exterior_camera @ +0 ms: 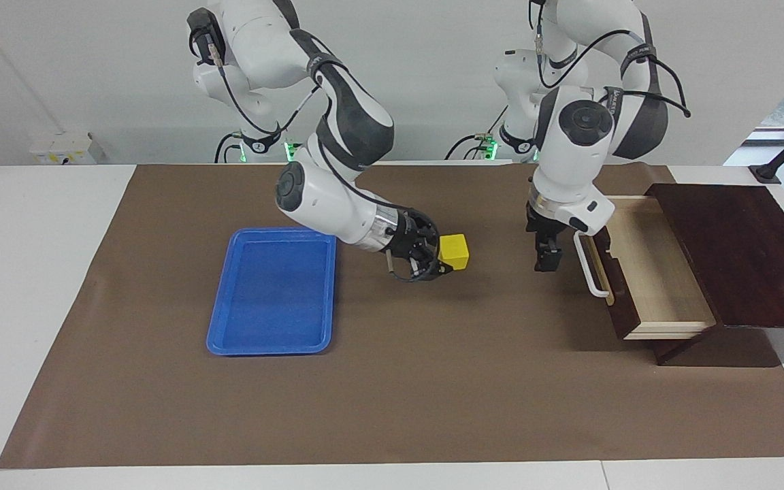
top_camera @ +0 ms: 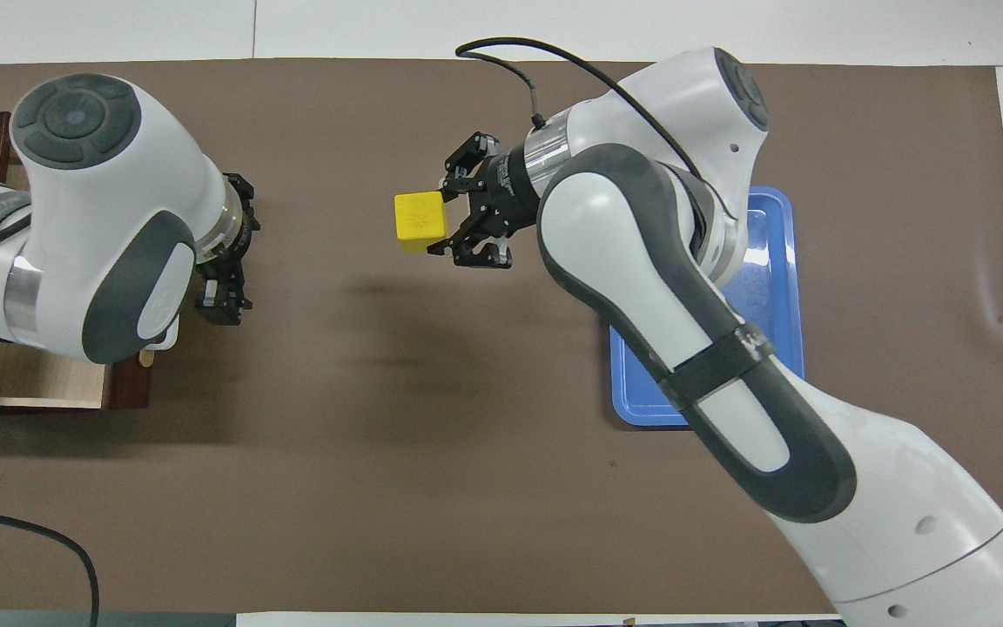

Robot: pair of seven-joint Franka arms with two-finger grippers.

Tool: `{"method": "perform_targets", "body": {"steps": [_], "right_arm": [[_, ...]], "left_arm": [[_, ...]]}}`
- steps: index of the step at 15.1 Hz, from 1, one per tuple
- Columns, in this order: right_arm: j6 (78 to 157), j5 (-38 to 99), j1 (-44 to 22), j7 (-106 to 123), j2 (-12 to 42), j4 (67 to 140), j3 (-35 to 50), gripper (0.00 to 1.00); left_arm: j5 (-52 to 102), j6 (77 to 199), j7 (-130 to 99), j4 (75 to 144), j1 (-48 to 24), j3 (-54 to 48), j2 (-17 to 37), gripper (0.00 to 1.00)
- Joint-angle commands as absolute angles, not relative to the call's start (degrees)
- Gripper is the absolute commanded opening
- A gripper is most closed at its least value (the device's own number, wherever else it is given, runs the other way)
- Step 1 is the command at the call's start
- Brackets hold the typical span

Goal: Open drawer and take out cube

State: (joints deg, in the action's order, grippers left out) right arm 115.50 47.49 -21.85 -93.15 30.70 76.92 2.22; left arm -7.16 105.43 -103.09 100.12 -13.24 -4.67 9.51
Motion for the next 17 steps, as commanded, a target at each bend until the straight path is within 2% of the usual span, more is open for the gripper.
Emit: {"method": "perform_targets", "body": {"steps": [1,4,7,14,17], "right_arm": [[111.5,46.4,-17.2,-88.9,30.5,75.8,2.5,0.00],[105.6,46.3,-10.2,-82.9,28.8,78.4,2.4,0.00],[103.2,46.3,-4.2,-75.6,26.4,83.8,2.3,0.00],[102.6,45.5,6.1,-58.9,21.0,98.5,1.8,0.00],[102.7,45.1,9.5,-48.0,17.2,108.1,1.6,0.00]], "left_arm": [[-8.9,107.8,-96.7,104.0,-8.6,-5.1,6.7,1.00],[-12.9,112.9,-94.5,108.1,-5.5,-5.1,5.3,1.00],[-14.7,113.6,-90.9,108.3,-3.8,-5.1,5.1,1.00],[-18.5,113.6,-80.7,107.9,3.2,-5.1,5.3,1.00],[-19.6,114.3,-76.0,107.9,6.3,-5.1,5.4,1.00]]}}
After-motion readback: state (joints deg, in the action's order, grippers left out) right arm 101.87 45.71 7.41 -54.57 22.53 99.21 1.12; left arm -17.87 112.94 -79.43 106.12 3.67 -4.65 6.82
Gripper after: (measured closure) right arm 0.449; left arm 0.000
